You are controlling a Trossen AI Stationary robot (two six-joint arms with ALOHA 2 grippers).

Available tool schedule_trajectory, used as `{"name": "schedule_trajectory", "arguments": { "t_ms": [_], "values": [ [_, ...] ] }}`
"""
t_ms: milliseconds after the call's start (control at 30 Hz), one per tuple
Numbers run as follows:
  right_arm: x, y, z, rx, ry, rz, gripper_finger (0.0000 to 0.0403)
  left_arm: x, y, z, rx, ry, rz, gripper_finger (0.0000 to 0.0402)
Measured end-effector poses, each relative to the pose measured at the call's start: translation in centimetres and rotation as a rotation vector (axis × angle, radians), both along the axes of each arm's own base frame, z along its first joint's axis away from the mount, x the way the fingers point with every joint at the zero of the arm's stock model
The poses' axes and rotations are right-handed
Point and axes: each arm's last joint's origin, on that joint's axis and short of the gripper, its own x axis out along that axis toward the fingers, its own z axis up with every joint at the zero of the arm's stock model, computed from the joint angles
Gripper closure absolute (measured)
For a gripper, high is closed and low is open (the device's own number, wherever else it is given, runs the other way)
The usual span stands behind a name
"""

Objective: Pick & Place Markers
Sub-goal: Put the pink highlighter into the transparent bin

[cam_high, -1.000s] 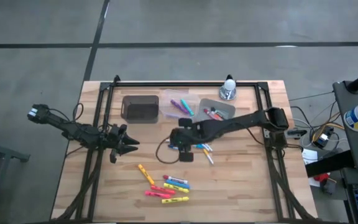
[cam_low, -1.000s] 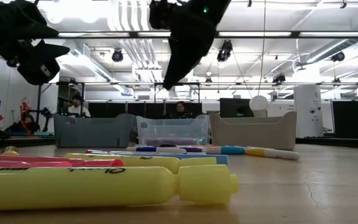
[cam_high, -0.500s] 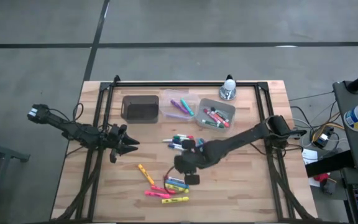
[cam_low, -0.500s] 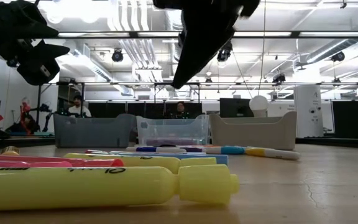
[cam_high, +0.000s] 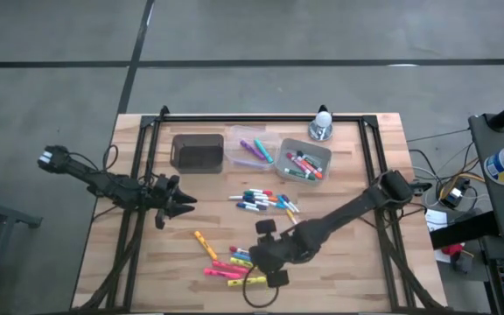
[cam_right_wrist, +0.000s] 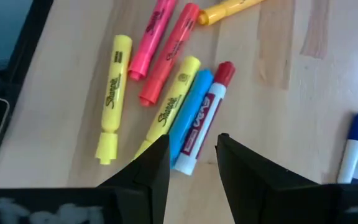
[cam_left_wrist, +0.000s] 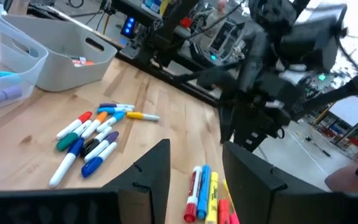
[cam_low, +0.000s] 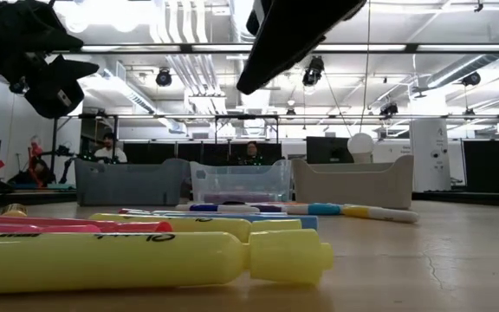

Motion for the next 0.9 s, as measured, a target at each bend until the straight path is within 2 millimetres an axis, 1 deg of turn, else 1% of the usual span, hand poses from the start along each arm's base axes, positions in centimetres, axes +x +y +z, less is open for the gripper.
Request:
{"name": "schedule_trajectory", "arguments": {
  "t_ms": [200, 400, 500, 567, 667, 767, 800, 900],
  "values": [
    [-0.4, -0.2, -0.4, -0.057, 0.016, -0.038, 0.028, 1.1, -0.9, -0.2, 0.036, -0.006, -0.036, 0.0262],
    [-1.1, -0.7, -0.8, -0.113, 0.081, -0.115, 0.028, 1.9, -3.0, -1.0, 0.121, 0.073, -0.148, 0.0262],
    [-1.4, -1.0, -0.9, -0.156, 0.096, -0.161, 0.028, 2.1, -4.5, -1.4, 0.167, 0.135, -0.223, 0.0262],
    [-1.5, -1.1, -1.0, -0.175, 0.102, -0.17, 0.028, 2.6, -5.7, -0.5, 0.159, 0.124, -0.252, 0.0262],
    [-1.5, -1.2, -1.0, -0.184, 0.103, -0.173, 0.028, 3.3, -7.8, -0.3, 0.198, 0.175, -0.291, 0.0262],
    [-1.6, -1.2, -1.0, -0.187, 0.108, -0.172, 0.028, 4.4, -10.2, 0.6, 0.226, 0.199, -0.296, 0.0262],
    [-1.6, -1.2, -1.0, -0.187, 0.108, -0.173, 0.028, 4.9, -10.9, 0.7, 0.245, 0.227, -0.295, 0.0262],
    [-1.6, -1.2, -1.0, -0.189, 0.113, -0.174, 0.028, 6.0, -12.6, 0.0, 0.333, 0.374, -0.279, 0.0262]
  ]
}}
